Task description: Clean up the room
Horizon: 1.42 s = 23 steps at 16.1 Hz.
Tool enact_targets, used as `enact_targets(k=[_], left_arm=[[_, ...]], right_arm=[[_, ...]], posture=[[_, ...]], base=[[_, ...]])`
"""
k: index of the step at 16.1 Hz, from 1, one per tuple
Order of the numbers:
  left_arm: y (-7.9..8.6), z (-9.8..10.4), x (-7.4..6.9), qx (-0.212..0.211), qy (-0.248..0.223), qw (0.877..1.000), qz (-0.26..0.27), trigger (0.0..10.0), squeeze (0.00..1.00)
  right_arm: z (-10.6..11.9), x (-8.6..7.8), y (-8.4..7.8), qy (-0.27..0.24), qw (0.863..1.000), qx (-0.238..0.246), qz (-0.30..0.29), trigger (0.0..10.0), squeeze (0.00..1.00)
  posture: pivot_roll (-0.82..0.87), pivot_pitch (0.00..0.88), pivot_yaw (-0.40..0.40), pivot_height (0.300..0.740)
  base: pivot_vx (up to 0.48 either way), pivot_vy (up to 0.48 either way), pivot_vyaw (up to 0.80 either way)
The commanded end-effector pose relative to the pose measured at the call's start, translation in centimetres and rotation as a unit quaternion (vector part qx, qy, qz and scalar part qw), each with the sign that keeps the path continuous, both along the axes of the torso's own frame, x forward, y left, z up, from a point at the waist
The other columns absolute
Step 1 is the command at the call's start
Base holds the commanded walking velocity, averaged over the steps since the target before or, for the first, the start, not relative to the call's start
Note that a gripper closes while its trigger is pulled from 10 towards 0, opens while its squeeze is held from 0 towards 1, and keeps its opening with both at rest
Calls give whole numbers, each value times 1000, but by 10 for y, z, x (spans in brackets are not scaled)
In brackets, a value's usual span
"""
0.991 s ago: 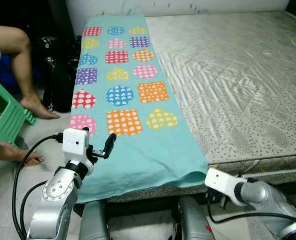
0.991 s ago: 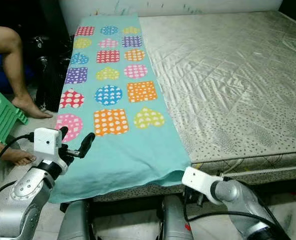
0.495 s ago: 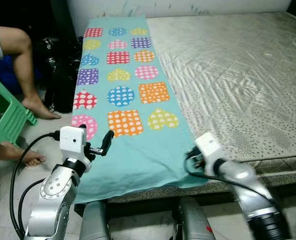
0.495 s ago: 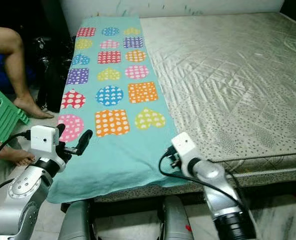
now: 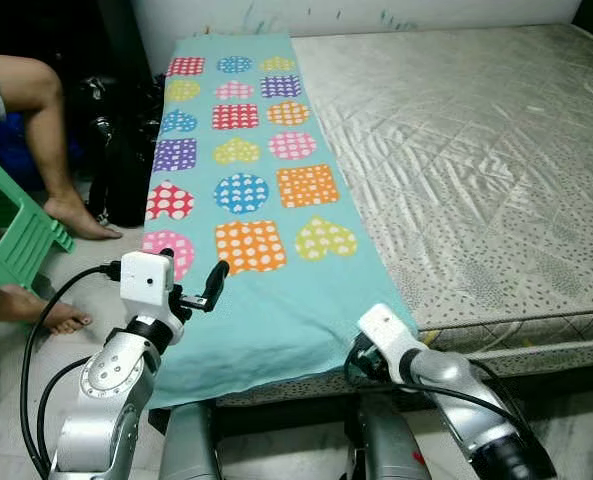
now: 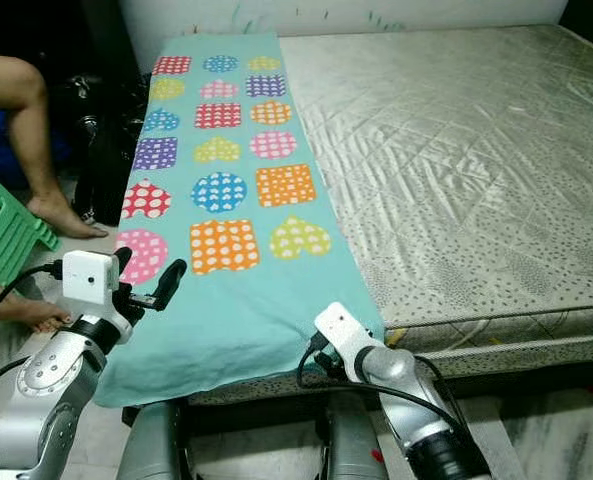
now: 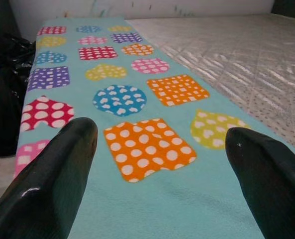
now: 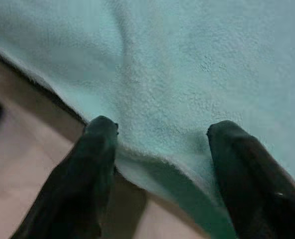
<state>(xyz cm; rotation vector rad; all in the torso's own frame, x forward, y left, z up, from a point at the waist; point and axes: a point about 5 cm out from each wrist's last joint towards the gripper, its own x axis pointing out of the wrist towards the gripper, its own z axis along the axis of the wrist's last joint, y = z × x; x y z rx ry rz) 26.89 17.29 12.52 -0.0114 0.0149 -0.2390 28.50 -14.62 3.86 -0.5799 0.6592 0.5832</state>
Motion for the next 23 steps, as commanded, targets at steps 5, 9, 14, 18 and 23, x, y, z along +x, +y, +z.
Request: enact_targets(k=[5,9,14,18,23], left_arm=[[3,-4,-2,3,9,1000,5,10000,0],[3,-5,-1,3,11,1000,6,10000,0],[3,-4,2,3,6,1000,7,10000,0],[4,-3,4,-5,3,1000,14,10000,0],[6,-6,0,-7,13,1000,13,10000,0]], right_arm=[[-11,-14,-31,48,989,-116,81,10000,1000],[-3,-22,-53,65,984,-133,95,10000,1000],[26,2,-46,-32,999,-35,-7,10000,1000],[25,12,-16,-55,987,88,-121,10000,1000],[-8,7,-6,-43,979,75,-186,10000,1000]], posture=[[-26,53,1,570],[-39,50,1,570],[-45,39,7,570],[-41,31,9,570],[-49,71,31,570]], base=[[0,0,0],[0,0,0],[0,0,0],[0,0,0],[0,0,0]])
